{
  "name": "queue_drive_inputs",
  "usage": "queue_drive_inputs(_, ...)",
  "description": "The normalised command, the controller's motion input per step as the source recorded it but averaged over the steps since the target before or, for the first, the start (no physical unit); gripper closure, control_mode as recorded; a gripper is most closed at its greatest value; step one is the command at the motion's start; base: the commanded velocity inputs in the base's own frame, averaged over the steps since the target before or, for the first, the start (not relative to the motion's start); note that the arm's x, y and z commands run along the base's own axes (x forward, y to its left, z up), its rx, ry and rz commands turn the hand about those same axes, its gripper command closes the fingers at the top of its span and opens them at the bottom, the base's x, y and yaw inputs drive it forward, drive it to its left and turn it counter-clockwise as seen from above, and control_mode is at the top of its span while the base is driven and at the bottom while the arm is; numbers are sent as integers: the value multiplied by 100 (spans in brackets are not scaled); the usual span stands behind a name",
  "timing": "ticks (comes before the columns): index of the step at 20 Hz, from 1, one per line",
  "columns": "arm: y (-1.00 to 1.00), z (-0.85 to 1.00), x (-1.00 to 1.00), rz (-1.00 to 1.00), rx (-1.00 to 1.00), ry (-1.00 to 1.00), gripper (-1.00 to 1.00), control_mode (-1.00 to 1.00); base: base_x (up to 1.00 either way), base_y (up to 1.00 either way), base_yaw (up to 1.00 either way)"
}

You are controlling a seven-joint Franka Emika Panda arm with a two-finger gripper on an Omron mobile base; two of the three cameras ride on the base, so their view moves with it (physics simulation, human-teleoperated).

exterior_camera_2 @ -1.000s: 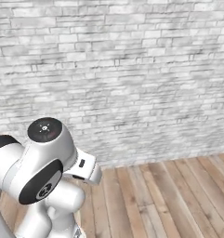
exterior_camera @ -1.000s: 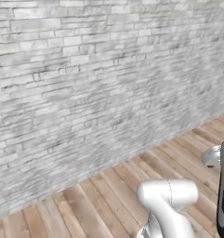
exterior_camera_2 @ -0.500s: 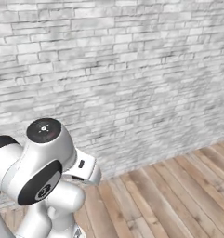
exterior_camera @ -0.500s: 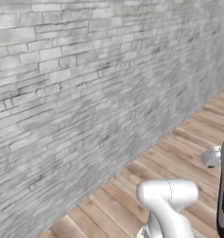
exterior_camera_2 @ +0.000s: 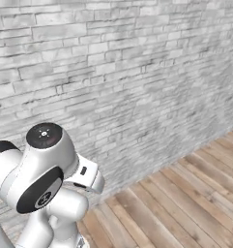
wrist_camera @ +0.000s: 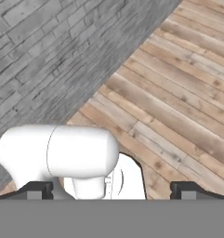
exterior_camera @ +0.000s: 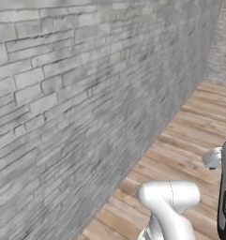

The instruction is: Four empty soda cans are scattered around the kitchen. Gather all the cans and cluster them next to the stove for recycling.

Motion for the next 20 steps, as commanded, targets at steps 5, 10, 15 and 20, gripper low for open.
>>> queue_drive_inputs(5,0,0,0,0,0,0,-100,100,73,-6,-38)
queue_drive_inputs(10,0,0,0,0,0,0,-100,100,76,-10,-37)
queue_drive_inputs(15,0,0,0,0,0,0,-100,100,89,-6,-34)
queue_drive_inputs(20,0,0,0,0,0,0,-100,100,99,-16,-28)
